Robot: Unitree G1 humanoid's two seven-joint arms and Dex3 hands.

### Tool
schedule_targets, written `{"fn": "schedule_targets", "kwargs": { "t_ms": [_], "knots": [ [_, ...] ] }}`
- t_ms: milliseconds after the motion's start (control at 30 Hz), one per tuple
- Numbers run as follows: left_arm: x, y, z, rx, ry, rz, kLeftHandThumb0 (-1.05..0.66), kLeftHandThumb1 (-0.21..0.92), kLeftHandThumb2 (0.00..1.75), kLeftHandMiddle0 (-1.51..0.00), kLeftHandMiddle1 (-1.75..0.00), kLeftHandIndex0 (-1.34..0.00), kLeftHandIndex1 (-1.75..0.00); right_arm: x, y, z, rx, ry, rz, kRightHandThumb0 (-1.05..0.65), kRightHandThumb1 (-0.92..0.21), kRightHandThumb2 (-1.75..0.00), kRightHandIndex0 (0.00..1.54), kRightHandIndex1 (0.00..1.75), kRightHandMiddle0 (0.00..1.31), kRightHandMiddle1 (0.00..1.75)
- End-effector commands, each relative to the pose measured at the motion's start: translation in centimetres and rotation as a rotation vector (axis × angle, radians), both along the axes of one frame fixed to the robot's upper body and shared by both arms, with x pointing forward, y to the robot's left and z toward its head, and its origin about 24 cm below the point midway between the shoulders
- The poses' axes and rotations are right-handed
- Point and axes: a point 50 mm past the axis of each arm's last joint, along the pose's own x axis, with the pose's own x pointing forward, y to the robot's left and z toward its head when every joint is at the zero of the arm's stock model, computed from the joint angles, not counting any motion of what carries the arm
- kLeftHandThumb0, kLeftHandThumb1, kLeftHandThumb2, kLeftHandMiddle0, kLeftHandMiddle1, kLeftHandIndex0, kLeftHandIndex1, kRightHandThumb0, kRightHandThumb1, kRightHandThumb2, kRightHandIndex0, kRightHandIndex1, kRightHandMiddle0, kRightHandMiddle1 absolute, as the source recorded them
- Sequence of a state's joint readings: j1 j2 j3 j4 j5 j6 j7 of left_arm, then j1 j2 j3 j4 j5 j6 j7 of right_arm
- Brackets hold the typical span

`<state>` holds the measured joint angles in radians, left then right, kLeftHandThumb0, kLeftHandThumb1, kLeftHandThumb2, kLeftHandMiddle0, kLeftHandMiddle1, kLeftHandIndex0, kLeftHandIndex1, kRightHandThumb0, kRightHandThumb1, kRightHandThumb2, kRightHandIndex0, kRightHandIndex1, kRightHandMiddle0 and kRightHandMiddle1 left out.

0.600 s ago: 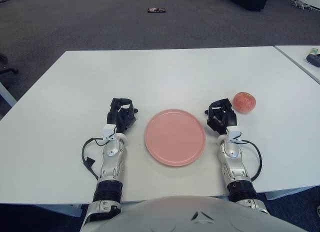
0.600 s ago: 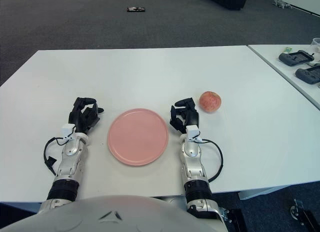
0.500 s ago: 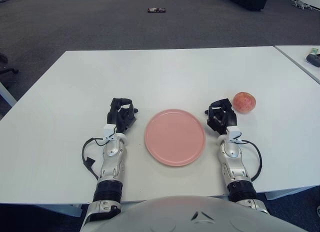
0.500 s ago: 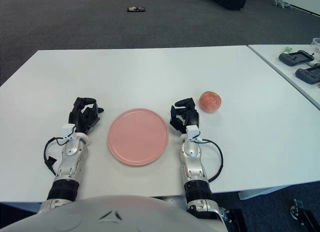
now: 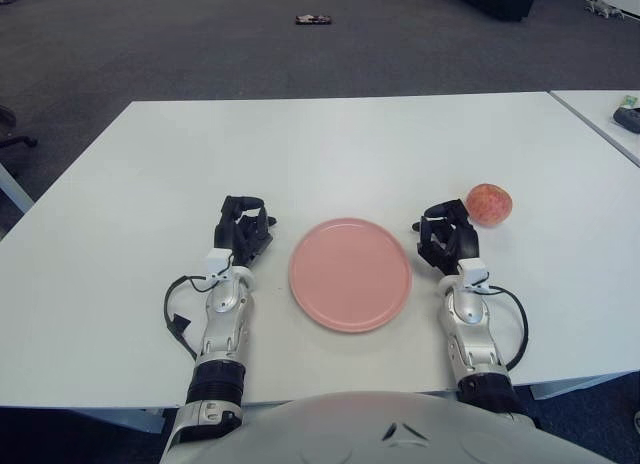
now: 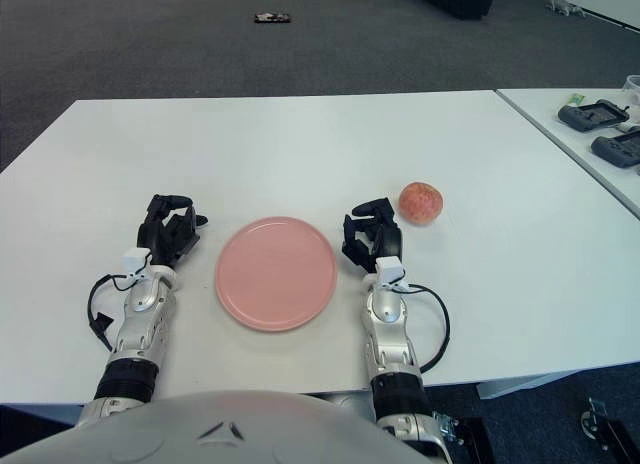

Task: Put the apple into the plate.

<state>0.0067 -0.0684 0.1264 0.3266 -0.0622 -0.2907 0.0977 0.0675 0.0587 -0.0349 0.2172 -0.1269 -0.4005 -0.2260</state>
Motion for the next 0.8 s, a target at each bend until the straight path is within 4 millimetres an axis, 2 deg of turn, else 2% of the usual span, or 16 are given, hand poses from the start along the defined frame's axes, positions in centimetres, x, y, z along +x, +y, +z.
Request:
{"fn": "schedule_targets", "kwargs": {
  "t_ms": [0,67,167,233,267,333,433,567,633,767],
  "knots": [
    [-0.9,-0.1,-1.8,-0.011,0.101,0.004,-0.36,0.80,0.71,-0.55,-1.41,-0.27,-1.75,0.0,-0.1,1.6,-0.043,-0.087,0.000,-0.37,-0.73,-0.79,0.56,1.24,0.31,1.75],
    [-1.0,-0.1,-1.8,-0.009,0.102,0.002,-0.36,0.80,0.70,-0.55,-1.41,-0.27,-1.75,-0.2,-0.4,2.4,-0.092,-0.154,0.012,-0.37,-0.76,-0.75,0.54,1.22,0.29,1.75],
    [-1.0,-0.1,-1.8,-0.008,0.103,0.001,-0.36,0.80,0.70,-0.56,-1.42,-0.26,-1.75,-0.2,-0.6,2.8,-0.163,-0.205,0.031,-0.36,-0.87,-0.60,0.43,1.16,0.23,1.75],
    [-1.0,-0.1,-1.8,-0.009,0.103,0.002,-0.36,0.80,0.70,-0.56,-1.42,-0.26,-1.75,-0.2,-0.7,2.9,-0.229,-0.217,0.038,-0.35,-0.90,-0.55,0.27,1.08,0.20,1.75],
    [-1.0,-0.1,-1.7,-0.008,0.101,0.003,-0.36,0.80,0.70,-0.56,-1.42,-0.26,-1.75,0.2,-1.2,3.2,-0.302,-0.228,0.038,-0.35,-0.90,-0.55,0.24,1.06,0.20,1.75],
    [-1.0,-0.2,-1.7,-0.005,0.100,0.003,-0.36,0.80,0.70,-0.56,-1.41,-0.26,-1.75,1.0,-2.1,3.7,-0.419,-0.248,0.029,-0.49,-0.84,-0.73,0.12,0.99,0.08,1.47],
    [-0.9,-0.2,-1.7,-0.002,0.100,0.002,-0.36,0.80,0.70,-0.56,-1.41,-0.26,-1.75,1.8,-3.0,4.2,-0.535,-0.275,0.003,-0.60,-0.78,-0.80,0.04,0.86,0.03,1.22],
    [-0.9,-0.2,-1.7,0.003,0.102,0.002,-0.36,0.80,0.70,-0.56,-1.40,-0.27,-1.75,2.2,-3.2,4.3,-0.608,-0.296,-0.020,-0.65,-0.75,-0.81,0.01,0.73,0.01,1.07],
    [-0.9,-0.3,-1.7,0.005,0.105,0.003,-0.36,0.79,0.71,-0.57,-1.39,-0.27,-1.75,2.4,-3.3,4.5,-0.646,-0.306,-0.033,-0.69,-0.73,-0.78,0.00,0.58,0.00,0.92],
    [-0.9,-0.3,-1.7,-0.002,0.110,0.005,-0.37,0.79,0.72,-0.57,-1.38,-0.27,-1.75,2.9,-3.5,4.8,-0.676,-0.318,-0.044,-0.74,-0.73,-0.74,0.00,0.44,0.00,0.79]
  ]
}}
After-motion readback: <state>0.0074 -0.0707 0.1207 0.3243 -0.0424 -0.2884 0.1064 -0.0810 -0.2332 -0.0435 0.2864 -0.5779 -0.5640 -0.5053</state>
